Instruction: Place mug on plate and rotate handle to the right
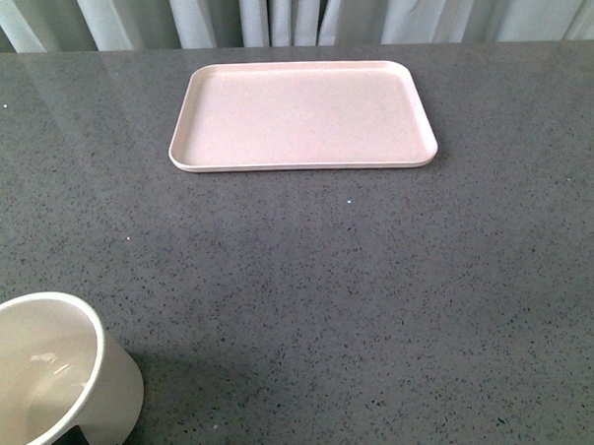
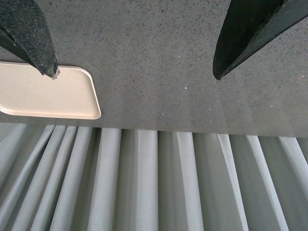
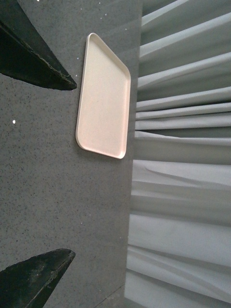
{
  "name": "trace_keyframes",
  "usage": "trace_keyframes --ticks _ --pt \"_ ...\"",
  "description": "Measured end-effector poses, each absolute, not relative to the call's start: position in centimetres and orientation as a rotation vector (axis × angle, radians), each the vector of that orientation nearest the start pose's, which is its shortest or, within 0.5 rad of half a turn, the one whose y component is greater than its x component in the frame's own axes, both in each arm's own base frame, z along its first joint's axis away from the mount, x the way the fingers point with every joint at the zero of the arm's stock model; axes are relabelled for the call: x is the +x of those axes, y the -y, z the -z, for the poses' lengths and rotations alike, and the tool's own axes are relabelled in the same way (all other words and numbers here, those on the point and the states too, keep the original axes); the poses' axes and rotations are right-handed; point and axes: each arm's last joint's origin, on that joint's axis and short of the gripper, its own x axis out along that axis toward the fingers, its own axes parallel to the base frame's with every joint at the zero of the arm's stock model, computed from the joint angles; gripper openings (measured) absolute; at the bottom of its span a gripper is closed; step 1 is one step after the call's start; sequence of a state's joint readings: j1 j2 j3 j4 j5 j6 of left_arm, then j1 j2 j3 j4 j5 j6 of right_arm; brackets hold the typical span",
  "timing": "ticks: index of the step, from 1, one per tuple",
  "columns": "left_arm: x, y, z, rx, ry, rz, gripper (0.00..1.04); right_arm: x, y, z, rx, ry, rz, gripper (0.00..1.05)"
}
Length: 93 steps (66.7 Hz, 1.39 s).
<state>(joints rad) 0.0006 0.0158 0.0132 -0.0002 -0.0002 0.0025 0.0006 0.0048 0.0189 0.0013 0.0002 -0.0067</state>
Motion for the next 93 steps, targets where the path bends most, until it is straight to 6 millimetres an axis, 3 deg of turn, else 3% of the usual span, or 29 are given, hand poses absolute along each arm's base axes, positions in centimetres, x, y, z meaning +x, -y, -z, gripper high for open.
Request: trace_keyframes --ticks 39,41,48,52,61,93 --pt "9.8 0.0 -16.7 0.002 -0.003 -0.001 0.96 9.7 0.0 -17.0 -0.007 0.015 0.0 0.96" --pt "9.8 0.0 -16.5 -0.009 -0.056 0.011 0.96 9.7 0.0 -17.0 -0.007 0.015 0.0 0.96" --pt "10.1 0.4 -17.4 -0.089 -0.514 0.121 0.96 9.7 0.0 -17.0 -0.007 0.015 -0.001 0.96" --pt "10.9 0.5 -17.9 -0.102 -0.642 0.14 0.96 9.7 0.0 -17.0 -0.007 0.015 0.0 0.96" --pt "13.0 1.0 -18.7 -0.062 -0.692 0.211 0.96 9.7 0.0 -17.0 -0.007 0.015 0.0 0.96" --pt "16.9 2.6 -16.0 0.044 -0.843 0.318 0.96 9.7 0.0 -17.0 -0.007 0.015 -0.001 0.96"
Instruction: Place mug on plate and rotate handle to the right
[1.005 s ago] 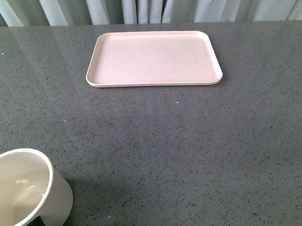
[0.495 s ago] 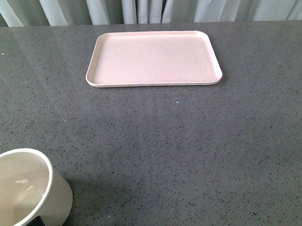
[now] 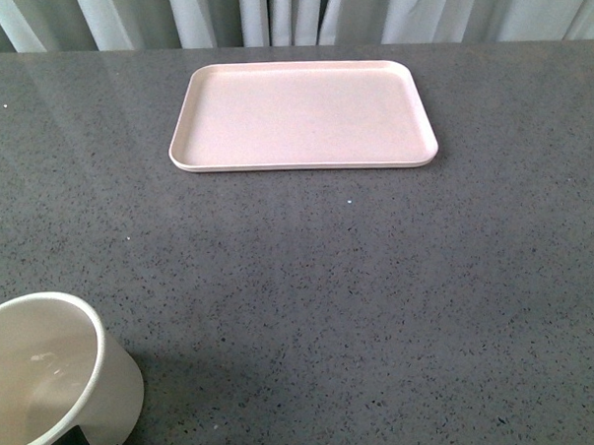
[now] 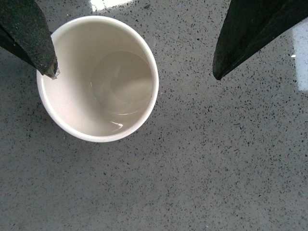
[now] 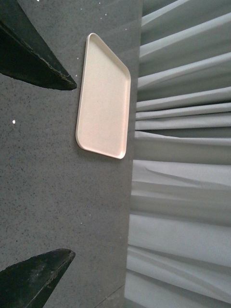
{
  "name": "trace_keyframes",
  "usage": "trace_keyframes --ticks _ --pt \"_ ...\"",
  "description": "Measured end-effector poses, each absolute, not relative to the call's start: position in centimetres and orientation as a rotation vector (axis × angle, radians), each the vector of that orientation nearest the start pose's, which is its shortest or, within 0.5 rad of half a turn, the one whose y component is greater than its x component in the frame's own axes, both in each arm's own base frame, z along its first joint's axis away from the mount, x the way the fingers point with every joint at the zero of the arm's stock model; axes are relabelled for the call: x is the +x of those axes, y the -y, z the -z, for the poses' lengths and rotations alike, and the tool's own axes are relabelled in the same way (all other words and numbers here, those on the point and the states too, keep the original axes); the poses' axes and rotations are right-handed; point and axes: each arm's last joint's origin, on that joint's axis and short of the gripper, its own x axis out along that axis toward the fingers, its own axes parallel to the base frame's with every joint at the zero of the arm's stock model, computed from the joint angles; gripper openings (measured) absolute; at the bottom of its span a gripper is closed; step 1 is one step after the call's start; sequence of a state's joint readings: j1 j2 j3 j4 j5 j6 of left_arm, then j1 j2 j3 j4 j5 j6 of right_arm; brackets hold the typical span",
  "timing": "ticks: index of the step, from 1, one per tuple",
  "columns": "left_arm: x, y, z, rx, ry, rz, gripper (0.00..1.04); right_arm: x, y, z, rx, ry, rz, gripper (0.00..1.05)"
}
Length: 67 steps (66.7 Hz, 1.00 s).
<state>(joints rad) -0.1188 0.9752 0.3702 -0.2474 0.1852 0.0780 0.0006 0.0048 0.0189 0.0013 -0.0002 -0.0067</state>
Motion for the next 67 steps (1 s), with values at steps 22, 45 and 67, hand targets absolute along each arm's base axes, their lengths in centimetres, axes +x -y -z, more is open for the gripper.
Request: trace_keyframes --ticks 22,45,67 --pt "17.8 2.6 -14.6 0.064 -0.901 0.327 0.96 9.7 0.0 -17.0 -0.007 0.015 -0.001 0.96" --pt "19.2 2.3 -14.1 0.073 -0.919 0.315 0.96 9.7 0.0 -17.0 -0.007 0.015 -0.001 0.96" --pt "20.1 1.9 -13.6 0.084 -0.942 0.305 0.96 9.7 0.0 -17.0 -0.007 0.015 -0.001 0.96"
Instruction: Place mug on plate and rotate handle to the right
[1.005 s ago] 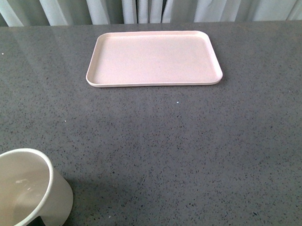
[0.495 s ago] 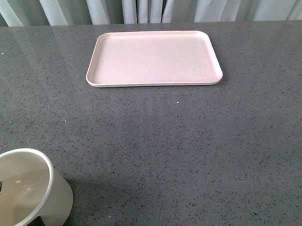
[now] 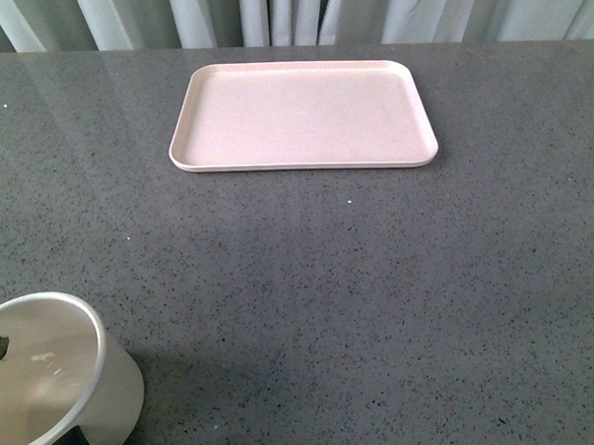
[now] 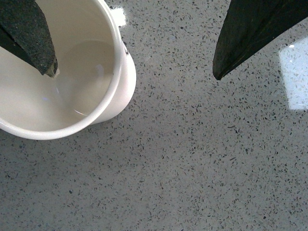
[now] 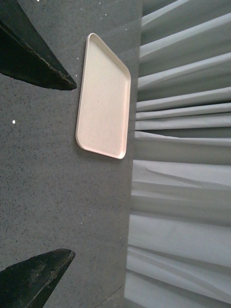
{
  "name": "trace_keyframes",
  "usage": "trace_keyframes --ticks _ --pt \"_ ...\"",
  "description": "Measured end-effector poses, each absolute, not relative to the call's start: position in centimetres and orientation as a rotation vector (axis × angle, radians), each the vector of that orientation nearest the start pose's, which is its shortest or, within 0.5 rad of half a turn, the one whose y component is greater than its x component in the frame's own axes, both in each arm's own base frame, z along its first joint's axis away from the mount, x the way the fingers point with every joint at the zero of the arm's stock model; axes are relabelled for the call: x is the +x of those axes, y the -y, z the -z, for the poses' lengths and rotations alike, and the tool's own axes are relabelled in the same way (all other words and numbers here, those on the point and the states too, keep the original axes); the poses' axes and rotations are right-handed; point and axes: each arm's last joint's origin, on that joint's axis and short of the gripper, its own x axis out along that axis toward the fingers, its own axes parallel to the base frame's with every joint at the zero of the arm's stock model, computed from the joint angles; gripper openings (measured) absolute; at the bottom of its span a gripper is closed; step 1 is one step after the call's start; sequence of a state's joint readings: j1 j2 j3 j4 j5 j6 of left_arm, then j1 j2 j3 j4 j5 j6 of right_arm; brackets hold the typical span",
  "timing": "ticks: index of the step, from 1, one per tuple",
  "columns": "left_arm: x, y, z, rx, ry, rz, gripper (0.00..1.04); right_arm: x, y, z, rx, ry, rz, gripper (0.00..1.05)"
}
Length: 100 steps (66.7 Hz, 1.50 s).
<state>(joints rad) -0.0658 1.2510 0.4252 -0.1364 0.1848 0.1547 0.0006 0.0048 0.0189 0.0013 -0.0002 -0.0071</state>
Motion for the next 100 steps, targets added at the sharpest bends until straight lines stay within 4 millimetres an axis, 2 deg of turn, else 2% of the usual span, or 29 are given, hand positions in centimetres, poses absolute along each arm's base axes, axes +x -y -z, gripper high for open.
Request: trace_keyframes --ticks 40,48,66,72,90,100 --pt "21.2 2.1 -11.7 0.122 -1.011 0.339 0.95 9.7 0.0 -17.0 -0.007 0.015 0.0 0.96" --pt "21.3 2.3 -11.7 0.129 -1.01 0.346 0.78 9.7 0.0 -17.0 -0.007 0.015 0.0 0.96" --pt "21.4 2.5 -11.6 0.146 -1.013 0.359 0.14 9.7 0.0 -17.0 -0.007 0.015 0.0 0.96" --pt "21.5 2.6 -11.8 0.144 -1.013 0.365 0.02 9.7 0.0 -17.0 -0.007 0.015 -0.001 0.96" --pt "21.3 3.1 -12.4 0.149 -1.038 0.382 0.02 9.7 0.0 -17.0 -0.007 0.015 -0.001 0.96" --pt "21.0 3.6 -13.9 0.156 -1.022 0.4 0.02 9.7 0.0 -17.0 -0.007 0.015 -0.001 0.96"
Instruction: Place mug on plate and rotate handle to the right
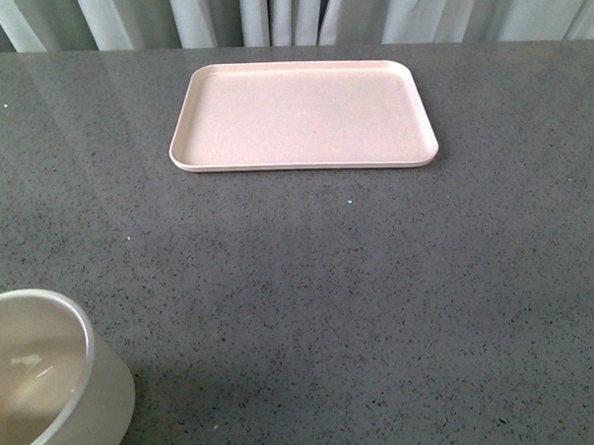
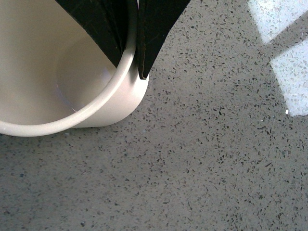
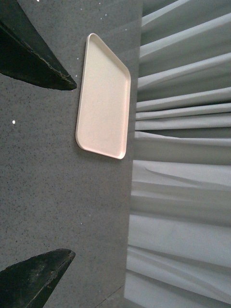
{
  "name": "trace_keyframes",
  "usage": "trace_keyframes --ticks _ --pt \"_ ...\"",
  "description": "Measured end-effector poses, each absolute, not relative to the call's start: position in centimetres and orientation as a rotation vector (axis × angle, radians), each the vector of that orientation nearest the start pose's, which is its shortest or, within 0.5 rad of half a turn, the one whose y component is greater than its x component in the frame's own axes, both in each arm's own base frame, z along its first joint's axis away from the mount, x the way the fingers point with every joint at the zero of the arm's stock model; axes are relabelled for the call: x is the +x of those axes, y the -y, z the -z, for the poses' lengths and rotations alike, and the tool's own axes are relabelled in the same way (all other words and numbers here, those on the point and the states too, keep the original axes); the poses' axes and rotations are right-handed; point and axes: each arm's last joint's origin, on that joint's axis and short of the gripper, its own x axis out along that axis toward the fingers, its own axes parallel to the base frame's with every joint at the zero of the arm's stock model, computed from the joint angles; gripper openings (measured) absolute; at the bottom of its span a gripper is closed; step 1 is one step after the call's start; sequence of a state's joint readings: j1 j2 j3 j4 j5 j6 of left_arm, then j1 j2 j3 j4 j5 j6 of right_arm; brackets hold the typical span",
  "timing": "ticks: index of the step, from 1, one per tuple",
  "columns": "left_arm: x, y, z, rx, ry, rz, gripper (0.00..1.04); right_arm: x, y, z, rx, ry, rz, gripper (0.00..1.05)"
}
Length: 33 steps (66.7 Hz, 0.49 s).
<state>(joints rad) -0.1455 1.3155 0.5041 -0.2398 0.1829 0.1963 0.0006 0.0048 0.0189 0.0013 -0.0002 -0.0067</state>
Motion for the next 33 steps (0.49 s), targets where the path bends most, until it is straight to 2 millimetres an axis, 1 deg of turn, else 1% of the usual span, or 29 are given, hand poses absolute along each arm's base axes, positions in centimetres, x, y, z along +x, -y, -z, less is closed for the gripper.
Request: trace_keyframes --ticks 10,17,21,24,33 --pt "21.3 4.2 -15.9 0.164 -0.996 0.399 0.02 9.7 0.0 -17.0 -0.007 0.015 0.0 0.96" --pt "22.2 5.1 -17.1 0.171 -0.97 0.402 0.02 9.7 0.0 -17.0 -0.007 0.015 -0.001 0.96" --pt "23.1 5.9 -17.9 0.184 -0.95 0.408 0.02 9.7 0.0 -17.0 -0.007 0.015 -0.001 0.96" --pt "24.5 7.1 -18.7 0.197 -0.929 0.427 0.02 9.7 0.0 -17.0 -0.007 0.015 -0.001 0.96" --pt "27.8 9.5 -19.8 0.216 -0.902 0.454 0.02 9.7 0.0 -17.0 -0.007 0.015 -0.001 0.96"
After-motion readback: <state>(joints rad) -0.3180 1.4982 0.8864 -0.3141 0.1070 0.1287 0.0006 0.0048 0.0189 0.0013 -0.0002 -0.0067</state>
